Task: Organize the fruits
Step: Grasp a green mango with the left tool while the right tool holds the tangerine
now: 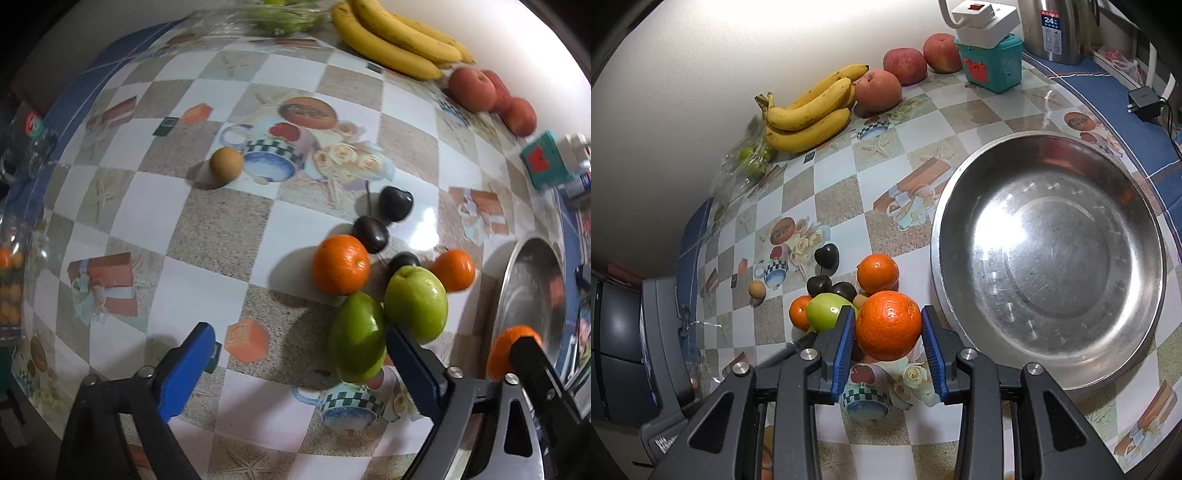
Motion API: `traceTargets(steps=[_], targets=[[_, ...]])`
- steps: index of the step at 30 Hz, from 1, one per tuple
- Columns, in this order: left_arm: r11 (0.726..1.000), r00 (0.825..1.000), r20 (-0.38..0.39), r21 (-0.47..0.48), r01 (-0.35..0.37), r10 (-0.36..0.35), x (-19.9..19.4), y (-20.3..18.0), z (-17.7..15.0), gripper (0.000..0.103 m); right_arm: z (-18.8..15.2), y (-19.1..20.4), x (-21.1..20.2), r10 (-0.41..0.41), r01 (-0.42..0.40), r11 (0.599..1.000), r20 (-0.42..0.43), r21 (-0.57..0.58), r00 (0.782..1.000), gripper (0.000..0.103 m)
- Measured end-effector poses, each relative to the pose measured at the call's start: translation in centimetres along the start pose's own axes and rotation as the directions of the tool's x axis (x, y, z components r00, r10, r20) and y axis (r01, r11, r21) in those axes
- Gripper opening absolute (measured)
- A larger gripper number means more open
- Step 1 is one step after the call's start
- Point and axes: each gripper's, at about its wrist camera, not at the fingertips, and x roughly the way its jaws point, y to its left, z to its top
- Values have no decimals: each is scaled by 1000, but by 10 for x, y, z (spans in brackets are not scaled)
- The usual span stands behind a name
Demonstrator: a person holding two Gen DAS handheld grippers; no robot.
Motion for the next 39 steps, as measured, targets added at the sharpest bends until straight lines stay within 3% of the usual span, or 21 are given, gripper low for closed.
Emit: traceTargets(steps=[6, 18, 22, 26, 32, 39], targets=[[997, 1000, -9, 72, 2, -1, 1, -24, -6, 85, 2, -7, -2, 2, -2, 1000, -2, 26, 1000, 38], [993, 997, -23, 94, 72, -70, 14, -35, -11, 69, 0, -7, 1, 10, -10, 999, -17, 33, 1000, 38], [991, 998, -12, 115, 68, -67, 19, -44, -12, 68, 0, -7, 2, 9, -8, 999, -20, 34, 1000, 38], [989, 997, -13, 126, 81, -80, 28, -54, -9, 62, -1, -7, 3, 10, -9, 999, -25, 34, 1000, 38], [983, 995, 4, 155, 99, -101, 28, -62, -8, 40, -1, -8, 4, 4, -3, 999, -28, 39, 1000, 38], [985, 995, 18, 139, 98, -102, 20, -54, -6, 40, -1, -8, 4, 3, -2, 999, -27, 41, 1000, 38]])
